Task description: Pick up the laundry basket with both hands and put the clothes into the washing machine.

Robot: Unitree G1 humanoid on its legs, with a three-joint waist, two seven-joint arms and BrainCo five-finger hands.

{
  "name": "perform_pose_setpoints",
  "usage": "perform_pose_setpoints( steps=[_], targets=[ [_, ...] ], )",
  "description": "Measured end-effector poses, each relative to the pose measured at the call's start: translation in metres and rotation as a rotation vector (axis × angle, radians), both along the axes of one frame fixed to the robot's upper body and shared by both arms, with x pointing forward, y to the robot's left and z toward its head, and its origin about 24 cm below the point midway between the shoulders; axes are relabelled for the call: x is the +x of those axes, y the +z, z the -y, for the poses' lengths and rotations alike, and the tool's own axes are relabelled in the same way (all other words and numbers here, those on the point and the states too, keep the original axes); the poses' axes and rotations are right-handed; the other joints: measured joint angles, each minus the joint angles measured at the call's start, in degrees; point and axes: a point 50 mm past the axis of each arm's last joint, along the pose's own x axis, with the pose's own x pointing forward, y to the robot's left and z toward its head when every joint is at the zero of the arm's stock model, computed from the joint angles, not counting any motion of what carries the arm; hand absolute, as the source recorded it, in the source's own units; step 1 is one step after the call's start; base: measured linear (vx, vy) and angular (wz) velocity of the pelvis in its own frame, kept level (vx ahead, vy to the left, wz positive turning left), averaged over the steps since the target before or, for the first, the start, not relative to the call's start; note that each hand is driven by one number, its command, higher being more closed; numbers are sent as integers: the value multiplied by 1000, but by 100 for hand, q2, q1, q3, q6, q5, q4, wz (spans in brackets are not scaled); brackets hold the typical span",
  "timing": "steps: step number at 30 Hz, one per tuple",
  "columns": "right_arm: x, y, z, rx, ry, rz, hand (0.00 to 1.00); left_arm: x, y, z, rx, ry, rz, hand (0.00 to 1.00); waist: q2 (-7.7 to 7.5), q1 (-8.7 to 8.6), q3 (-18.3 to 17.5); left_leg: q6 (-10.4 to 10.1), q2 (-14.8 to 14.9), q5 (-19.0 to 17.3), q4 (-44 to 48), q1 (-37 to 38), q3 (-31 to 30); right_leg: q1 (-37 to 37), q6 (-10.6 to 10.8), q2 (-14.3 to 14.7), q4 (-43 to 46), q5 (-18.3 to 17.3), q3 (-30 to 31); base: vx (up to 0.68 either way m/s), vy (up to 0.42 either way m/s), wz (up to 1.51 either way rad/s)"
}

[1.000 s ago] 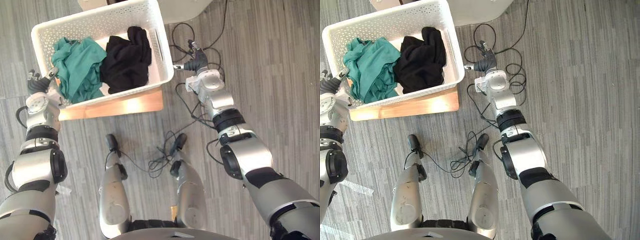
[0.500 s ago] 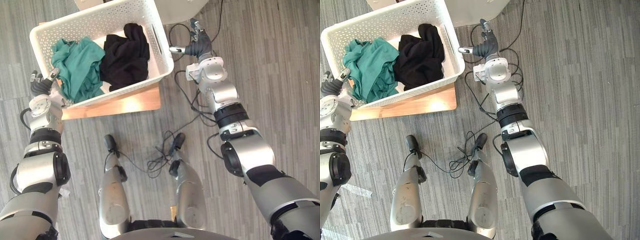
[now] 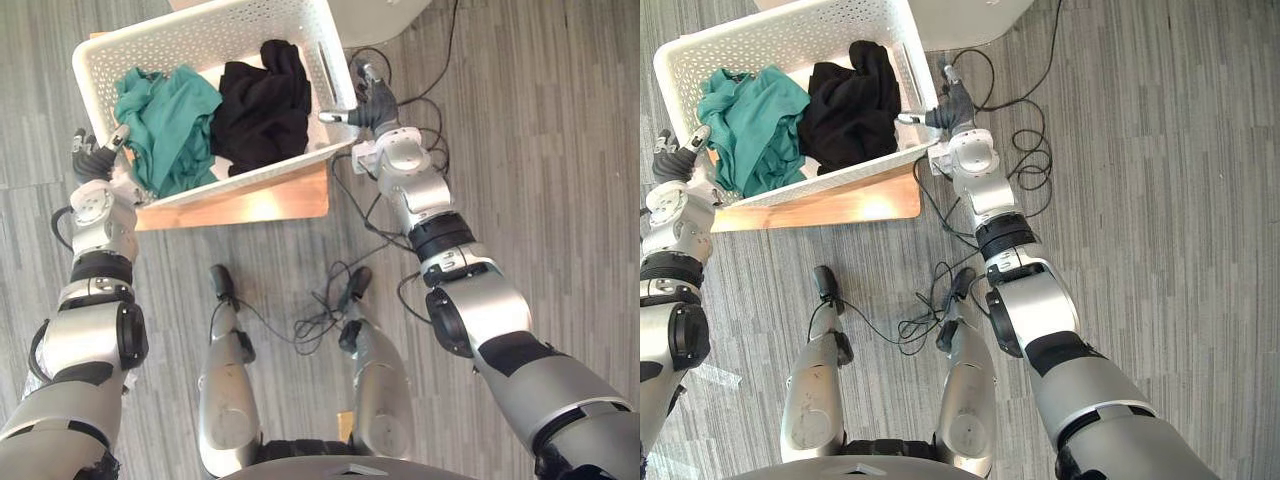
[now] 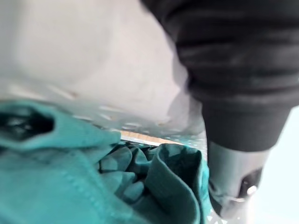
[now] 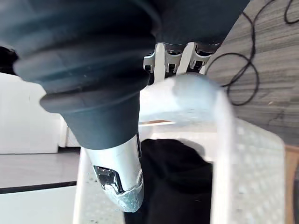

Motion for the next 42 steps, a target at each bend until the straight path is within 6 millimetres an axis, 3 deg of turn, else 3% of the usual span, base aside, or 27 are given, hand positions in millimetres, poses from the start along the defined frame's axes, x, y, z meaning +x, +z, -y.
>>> perform_pose_setpoints(
  steps=[3,10,11,12,17,27,35,42],
  targets=[
    [2,-5,6,18,-16,-29,0,2,9,6,25,-19,30,0,4,68,-2,16,-16,51,-2,-129,-59,-133,-2,-21,54,1,-10,-13,-46,5],
    [4,-5,11,-11,-27,-38,0,6,10,15,22,-32,31,0,12,40,-5,46,-98,81,-4,-190,-136,-146,-2,-120,90,1,-54,-15,-38,7],
    [5,-6,11,-14,-27,-41,0,6,10,15,27,-34,29,100,19,43,-9,47,-100,82,-5,-195,-150,-145,-2,-122,90,1,-59,-21,-60,5],
    [6,-5,12,-25,-26,-47,100,7,9,17,37,-39,23,100,42,43,-20,47,-111,82,-7,-207,-173,-145,-1,-134,92,0,-70,-20,-60,6],
    [7,-4,21,-55,-52,-49,100,10,-2,34,-6,-81,8,100,232,42,-120,54,-170,88,-9,-285,-244,-144,1,-202,93,-1,-158,-11,-46,11],
    [9,-6,32,-161,-98,-56,100,12,-8,43,22,-96,-29,100,280,86,-146,81,-176,111,-7,-218,-241,-79,-1,-208,102,0,-172,-13,-66,1],
    [9,-24,41,-169,-107,-125,100,10,-21,47,40,-116,-93,100,287,69,-144,71,-182,103,-7,-5,-239,125,0,-215,112,-20,-186,-3,-67,0],
    [2,-64,56,-181,-107,-223,100,4,-49,53,71,-173,-195,100,306,0,-144,35,-192,66,-8,337,-317,537,28,-257,176,-140,-270,18,-55,7]
  ],
)
